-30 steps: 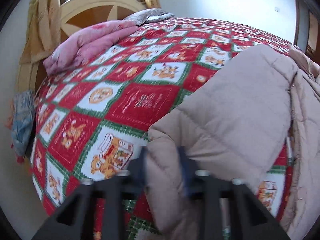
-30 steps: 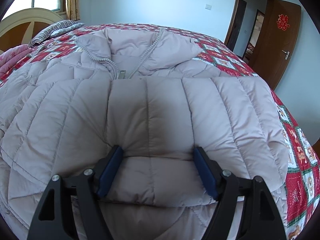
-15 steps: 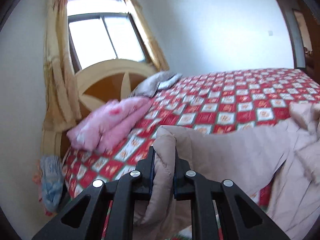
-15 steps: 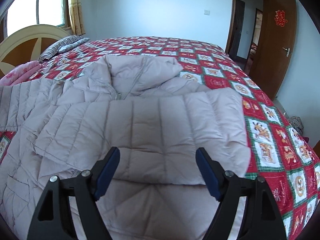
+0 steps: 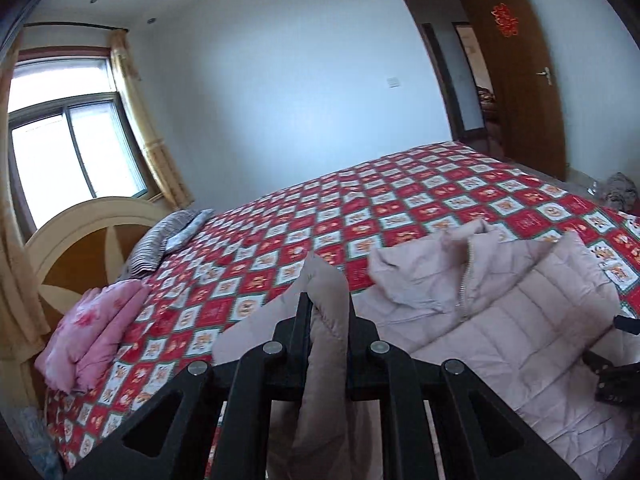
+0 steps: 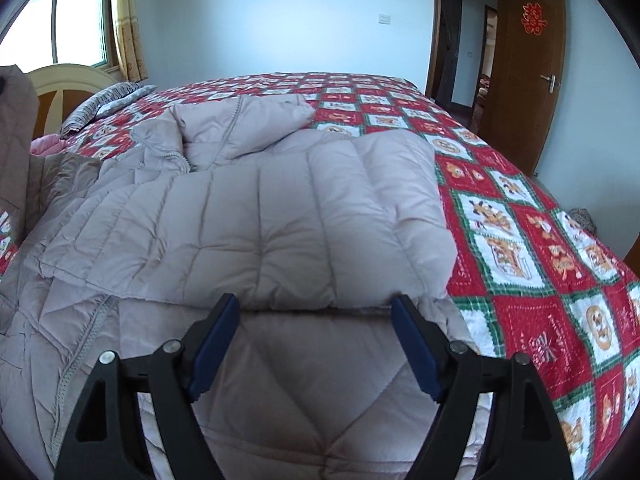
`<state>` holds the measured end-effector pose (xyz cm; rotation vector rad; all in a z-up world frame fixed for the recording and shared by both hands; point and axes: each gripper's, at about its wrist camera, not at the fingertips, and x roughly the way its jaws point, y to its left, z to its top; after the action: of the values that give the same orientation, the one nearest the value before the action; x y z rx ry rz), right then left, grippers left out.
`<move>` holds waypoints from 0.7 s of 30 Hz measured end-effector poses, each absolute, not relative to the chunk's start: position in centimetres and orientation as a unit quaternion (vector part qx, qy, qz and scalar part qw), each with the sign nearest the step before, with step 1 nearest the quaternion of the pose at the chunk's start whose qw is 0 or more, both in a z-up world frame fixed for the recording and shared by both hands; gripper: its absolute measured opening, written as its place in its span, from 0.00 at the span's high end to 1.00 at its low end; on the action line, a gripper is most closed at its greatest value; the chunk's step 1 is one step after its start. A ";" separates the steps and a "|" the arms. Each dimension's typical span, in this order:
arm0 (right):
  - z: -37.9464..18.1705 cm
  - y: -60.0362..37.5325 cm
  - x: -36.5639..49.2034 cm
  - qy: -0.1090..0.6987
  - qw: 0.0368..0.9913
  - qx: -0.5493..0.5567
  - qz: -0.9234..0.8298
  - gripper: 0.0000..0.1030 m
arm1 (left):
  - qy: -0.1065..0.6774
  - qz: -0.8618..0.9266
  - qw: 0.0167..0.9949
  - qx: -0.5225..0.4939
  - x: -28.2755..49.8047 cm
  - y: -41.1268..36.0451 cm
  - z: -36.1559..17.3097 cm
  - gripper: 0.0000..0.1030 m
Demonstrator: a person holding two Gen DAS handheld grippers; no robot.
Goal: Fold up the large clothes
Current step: 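Grasp the other sleeve with the left gripper and lift it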
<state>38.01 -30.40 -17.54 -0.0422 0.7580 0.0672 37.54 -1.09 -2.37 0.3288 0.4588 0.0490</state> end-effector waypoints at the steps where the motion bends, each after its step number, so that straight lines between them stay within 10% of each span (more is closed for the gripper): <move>1: -17.8 -30.6 38.0 0.372 0.927 -0.016 0.033 0.21 | 0.227 0.015 0.960 0.166 37.6 -2.5 -2.7 0.89; 21: -19.5 -30.9 37.9 0.385 0.922 -0.010 0.030 0.18 | 0.272 -0.098 0.936 0.200 40.3 -14.3 -11.4 0.86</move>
<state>37.94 -30.91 -19.46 -0.0206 0.7910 0.0615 40.33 -14.32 -11.41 0.4093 0.5566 -0.1994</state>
